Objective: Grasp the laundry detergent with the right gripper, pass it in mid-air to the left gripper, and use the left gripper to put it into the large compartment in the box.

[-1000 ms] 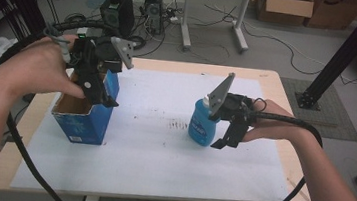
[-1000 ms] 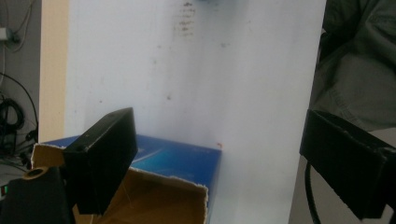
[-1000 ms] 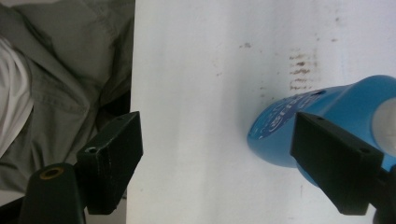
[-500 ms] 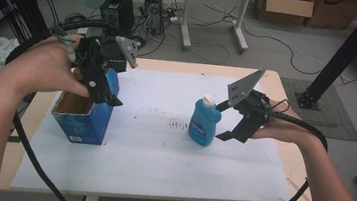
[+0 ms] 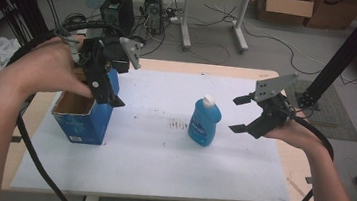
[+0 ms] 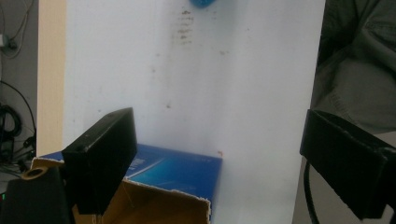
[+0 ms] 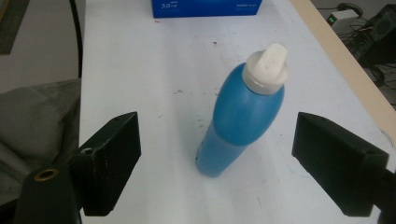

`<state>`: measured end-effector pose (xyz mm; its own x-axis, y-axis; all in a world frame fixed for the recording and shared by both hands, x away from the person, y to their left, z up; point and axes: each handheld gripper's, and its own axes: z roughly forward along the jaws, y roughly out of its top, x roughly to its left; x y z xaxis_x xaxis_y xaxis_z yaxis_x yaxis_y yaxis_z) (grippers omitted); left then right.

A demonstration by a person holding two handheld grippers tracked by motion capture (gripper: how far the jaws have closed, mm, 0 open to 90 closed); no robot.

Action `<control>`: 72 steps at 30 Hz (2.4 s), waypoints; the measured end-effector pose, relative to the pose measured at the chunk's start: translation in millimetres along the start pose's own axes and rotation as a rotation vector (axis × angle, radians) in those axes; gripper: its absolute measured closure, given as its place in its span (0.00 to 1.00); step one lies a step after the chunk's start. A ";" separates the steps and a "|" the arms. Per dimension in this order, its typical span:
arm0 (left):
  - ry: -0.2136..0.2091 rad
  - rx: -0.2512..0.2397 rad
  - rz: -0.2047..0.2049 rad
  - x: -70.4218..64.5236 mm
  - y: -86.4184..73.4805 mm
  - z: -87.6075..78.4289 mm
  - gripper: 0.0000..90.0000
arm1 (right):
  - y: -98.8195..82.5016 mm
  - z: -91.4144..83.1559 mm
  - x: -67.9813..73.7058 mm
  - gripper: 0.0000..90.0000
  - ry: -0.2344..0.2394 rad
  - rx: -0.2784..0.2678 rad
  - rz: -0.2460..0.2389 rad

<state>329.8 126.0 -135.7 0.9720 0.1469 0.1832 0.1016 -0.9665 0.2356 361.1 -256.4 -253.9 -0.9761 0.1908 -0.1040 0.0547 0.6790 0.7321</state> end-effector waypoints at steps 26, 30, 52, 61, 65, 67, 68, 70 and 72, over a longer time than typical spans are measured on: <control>-0.003 -0.009 -0.001 -0.6 -5.4 2.4 0.13 | -46.6 38.0 -13.9 0.17 -0.091 -0.048 0.114; -0.004 -0.007 -0.002 -0.9 -6.0 3.0 0.13 | -47.0 43.7 -14.2 0.17 -0.095 -0.046 0.121; -0.004 -0.011 -0.005 -1.6 -11.0 2.4 0.13 | -47.0 79.0 -13.8 0.17 -0.103 -0.036 0.149; -0.005 -0.011 -0.003 -1.8 -9.8 3.5 0.13 | -45.5 88.6 -13.3 0.18 -0.100 -0.036 0.155; -0.005 -0.009 -0.002 -1.8 -9.3 2.9 0.13 | -43.8 93.8 -12.9 0.18 -0.098 -0.035 0.151; -0.005 -0.010 -0.003 -1.9 -9.3 2.7 0.13 | -43.1 96.7 -12.8 0.18 -0.095 -0.034 0.154; -0.005 -0.008 -0.003 -1.8 -9.4 2.2 0.13 | -42.8 98.0 -12.8 0.18 -0.099 -0.032 0.154; -0.005 -0.008 -0.003 -1.8 -9.7 2.2 0.13 | -42.7 99.5 -13.0 0.18 -0.098 -0.032 0.156; -0.005 -0.011 -0.005 -1.8 -10.5 2.4 0.13 | -42.4 102.8 -13.0 0.19 -0.104 -0.028 0.160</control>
<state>327.5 135.4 -140.8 0.9725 0.1506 0.1774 0.1041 -0.9634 0.2470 393.1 -214.8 -352.8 -0.9283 0.3680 -0.0528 0.2001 0.6141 0.7635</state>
